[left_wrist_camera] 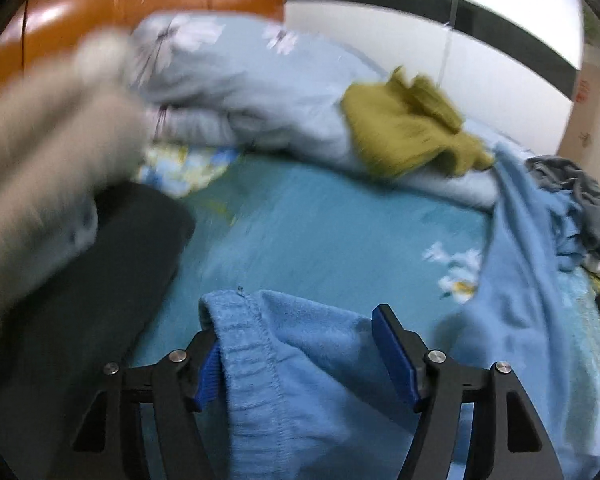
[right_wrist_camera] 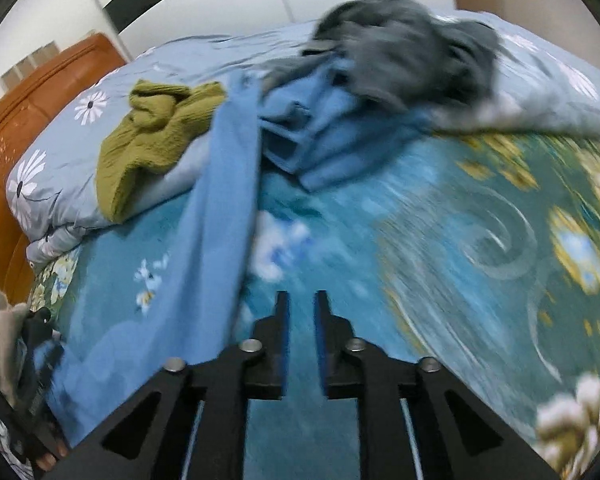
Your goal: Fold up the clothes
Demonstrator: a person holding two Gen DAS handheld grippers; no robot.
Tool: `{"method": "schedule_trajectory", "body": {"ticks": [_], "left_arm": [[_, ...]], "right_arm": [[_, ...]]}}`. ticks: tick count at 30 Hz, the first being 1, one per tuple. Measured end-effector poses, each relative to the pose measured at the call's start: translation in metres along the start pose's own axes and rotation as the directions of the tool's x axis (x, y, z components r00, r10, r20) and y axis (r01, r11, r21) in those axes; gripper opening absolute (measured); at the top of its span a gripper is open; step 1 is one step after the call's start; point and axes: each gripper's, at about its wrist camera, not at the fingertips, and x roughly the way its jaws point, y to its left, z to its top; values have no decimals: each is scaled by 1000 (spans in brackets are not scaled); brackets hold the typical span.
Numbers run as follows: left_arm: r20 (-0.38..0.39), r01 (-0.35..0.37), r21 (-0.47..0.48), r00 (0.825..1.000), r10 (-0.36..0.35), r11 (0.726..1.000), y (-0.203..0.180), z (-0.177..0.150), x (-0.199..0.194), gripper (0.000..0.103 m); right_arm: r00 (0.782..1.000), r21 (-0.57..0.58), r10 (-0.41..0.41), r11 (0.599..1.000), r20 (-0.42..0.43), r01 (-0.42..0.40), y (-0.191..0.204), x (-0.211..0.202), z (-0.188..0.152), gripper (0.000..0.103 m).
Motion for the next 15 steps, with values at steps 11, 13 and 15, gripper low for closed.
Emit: {"method": "schedule_trajectory", "body": {"ticks": [11,13,15], "left_arm": [[-33,55,-69,998,-58,996,16,-10,16,71],[-30,70,-86,997,-73,994,19,-9,15,71],[-28,69,-85,997,-71,994,19,-12,15,71]], "right_arm": [[998,53,-60,997,-6,60,34,95,96,24],[996,62,-90,994,-7,91,37,106,108,24],[996,88,-91,992,-10,92,39,113,117,24]]}}
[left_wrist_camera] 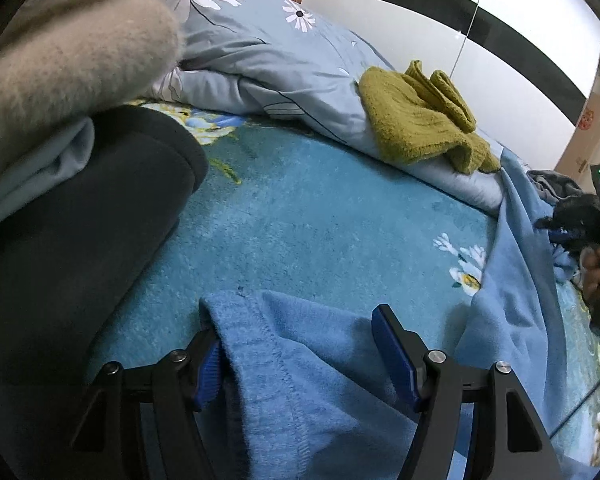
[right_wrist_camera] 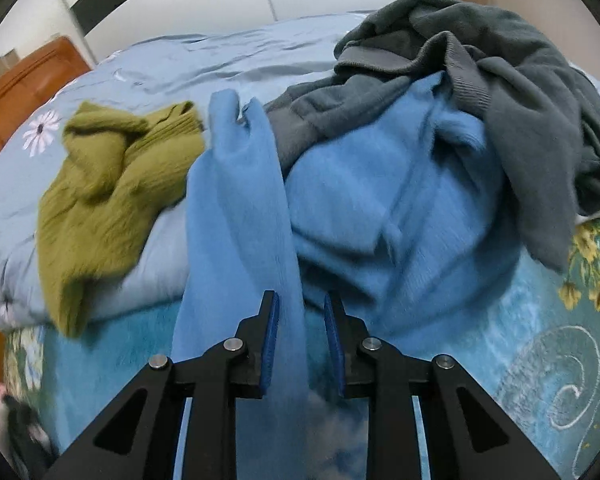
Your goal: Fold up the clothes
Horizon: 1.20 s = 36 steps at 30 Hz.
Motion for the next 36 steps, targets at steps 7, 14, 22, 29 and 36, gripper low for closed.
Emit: {"method": "schedule_trajectory", "body": {"ticks": [7,14,22,29,36], "left_arm": [[-2,-5,8,1000,5,1000,-1,-1,2,72],[-6,-3,6,1000,3,1000,0,-1,1,72],[-27,19,32,999,-18,999,-6,0,5,72],[-104,52,-5,993,-52,999,-5,10,7,72],[-173,129,-103,974,-146,986,9,20,11,72]], "right_arm": [[996,9,77,997,35,-78,8,-28,0,2],[973,27,90,995,213,-98,-44,-135,-8,2],[951,184,-1,981,309,-59,-177,-223,-99,2],[991,288,15,956,132,-52,-230,-184,-167,3],[985,402,91,905,144,-143,-274,-183,-176,23]]}}
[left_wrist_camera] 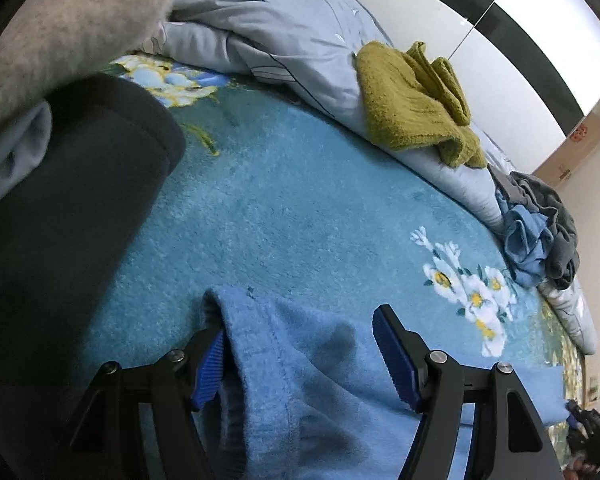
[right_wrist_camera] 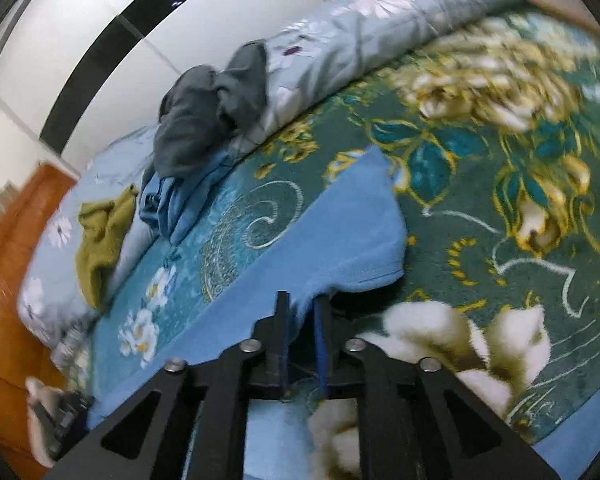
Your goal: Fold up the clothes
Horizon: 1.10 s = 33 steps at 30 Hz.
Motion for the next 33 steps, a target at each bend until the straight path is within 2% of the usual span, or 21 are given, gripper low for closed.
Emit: {"method": "schedule_trajectory", "body": {"ticks": [1,3,7,12,14,15,16,18,20,24,27,31,33], "left_arm": [[-4,-2,9,1000,2,1000,-2,1,0,72],[-12,-6,25,1000,7,1000,-5,1,2,72],[-19,3,38,1000,-2,999,-8,1,2,72],[-12,0,57,1000,0,998,-12,2,0,72],[-8,-1,62,1000,1,998,-15,2,0,72],[-7,-1,61,1000,1,998,-15,2,0,71],[-5,-2,61,1000,2,998,-16,3,0,71],[3,0,62,1000,0,998,-19,3,0,71],[11,3,65,1000,-3,998,-21,4,-1,69],[1,64,71,998,-64,995,-26,7,-2,65],[-8,86,103,996,-86,991,-38,7,5,61],[-7,98,134,995,-98,986,-53,10,12,61],[4,109,137,994,-111,985,-59,15,11,61]], "right_arm": [[1000,37,2,999,16,-3,-9,-2,2,29],[999,128,43,991,29,-47,-29,-2,8,32],[996,320,86,943,30,-91,-64,12,15,33],[991,414,114,901,70,-132,-73,22,25,33],[993,402,99,909,58,-113,-68,24,30,28],[995,387,86,917,44,-97,-65,26,32,12],[997,368,70,927,25,-74,-62,28,34,8],[1000,308,27,951,4,-27,-53,29,38,5],[1000,244,7,970,25,-13,-43,22,44,4],[988,165,21,985,153,-47,-33,-11,61,4],[973,125,-39,992,228,11,-35,-28,74,4],[980,116,-118,988,161,100,-47,-8,78,4],[981,117,-121,988,152,104,-50,-3,75,4]]}}
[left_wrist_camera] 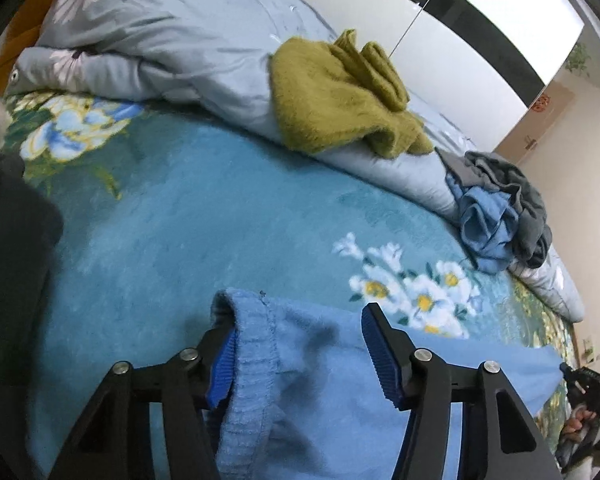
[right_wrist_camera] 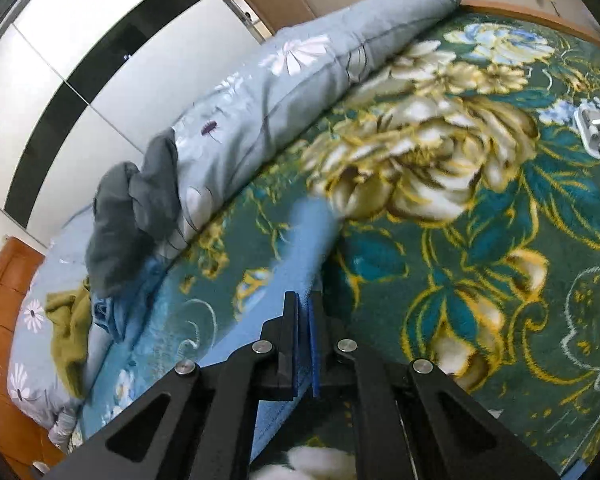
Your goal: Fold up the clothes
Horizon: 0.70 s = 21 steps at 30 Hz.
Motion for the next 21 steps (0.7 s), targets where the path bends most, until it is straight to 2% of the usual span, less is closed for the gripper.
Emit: {"method": "schedule_trajectory", "body": {"ticks": [3,6,10,13,17,18,20,21], "left_arm": [[50,38,18,998,-39,999,-6,10,-7,61],[57,54,-24,997,-52,998,1,19,2,61],[-39,33,-123,999,-38,992,20,19,28,61],[-68,-46,-91,997,40,995,25,16,33,63],[-100,-58,-83,994,49,995,29,16,25,64],[-112,-57,-84,993,47,995,30,16,22,64],[-115,-58,-76,992,49,995,30,11,9,64],[-113,-55,-68,992,47,996,30,7,2,64]], "right_arm": [[998,-13,43,999,39,-43,7,-7,5,4],[995,-38,65,997,73,-62,16,-12,10,4],[1000,-43,-7,999,21,8,11,8,5,4],[998,-42,-53,998,-20,52,5,22,0,6],[998,-43,-42,998,-42,40,2,17,2,6],[998,-50,-44,998,-37,42,2,13,2,9],[999,-59,-39,998,-20,37,3,1,2,26],[999,-64,-33,997,-13,32,3,-6,1,37]]}}
